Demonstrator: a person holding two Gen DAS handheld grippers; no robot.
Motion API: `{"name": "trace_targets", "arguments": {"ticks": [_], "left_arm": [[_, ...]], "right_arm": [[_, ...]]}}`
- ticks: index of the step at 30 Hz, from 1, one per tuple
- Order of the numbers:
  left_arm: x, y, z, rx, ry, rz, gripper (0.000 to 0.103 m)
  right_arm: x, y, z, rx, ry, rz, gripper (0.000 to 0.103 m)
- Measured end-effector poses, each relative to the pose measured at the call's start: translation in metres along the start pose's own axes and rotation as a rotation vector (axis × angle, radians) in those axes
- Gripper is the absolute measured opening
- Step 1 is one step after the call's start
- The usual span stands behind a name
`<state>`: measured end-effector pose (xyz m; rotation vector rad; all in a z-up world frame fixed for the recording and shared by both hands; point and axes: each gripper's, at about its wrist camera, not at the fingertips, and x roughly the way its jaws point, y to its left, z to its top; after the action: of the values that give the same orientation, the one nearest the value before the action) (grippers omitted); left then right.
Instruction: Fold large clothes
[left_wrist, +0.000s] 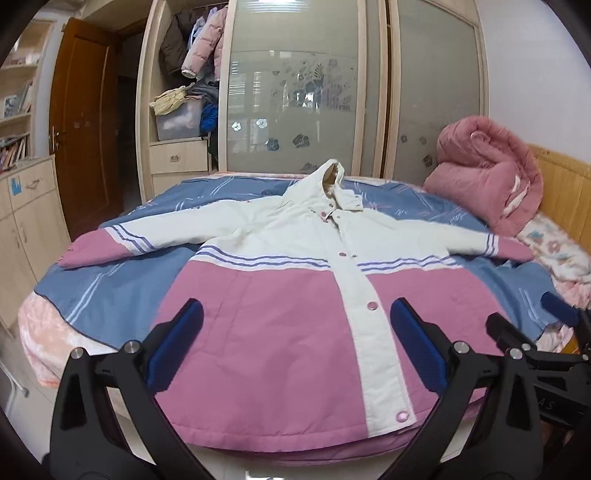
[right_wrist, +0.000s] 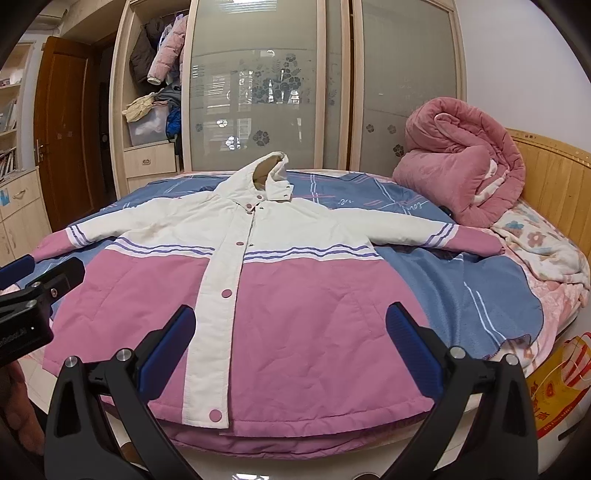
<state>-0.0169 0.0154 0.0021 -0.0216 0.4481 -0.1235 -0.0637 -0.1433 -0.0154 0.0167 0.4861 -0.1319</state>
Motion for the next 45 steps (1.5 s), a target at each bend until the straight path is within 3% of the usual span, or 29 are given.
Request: {"name": "trace_targets", "arguments": {"ticks": [10,45], "left_arm": [[0.0059,-0.0053,-0.0016,0.066,0.058,0.005,0.101],[0.0086,-0.0034,-0.0058,0.069,0.055,0.009,0.101]], "right_arm": [[-0.009,-0.0017,0.0053,0.002,-0.037,0.023,0.102],[-0.0096,-0.0025,0.0062,-0.003,-0.035,0.011,0.102]]}}
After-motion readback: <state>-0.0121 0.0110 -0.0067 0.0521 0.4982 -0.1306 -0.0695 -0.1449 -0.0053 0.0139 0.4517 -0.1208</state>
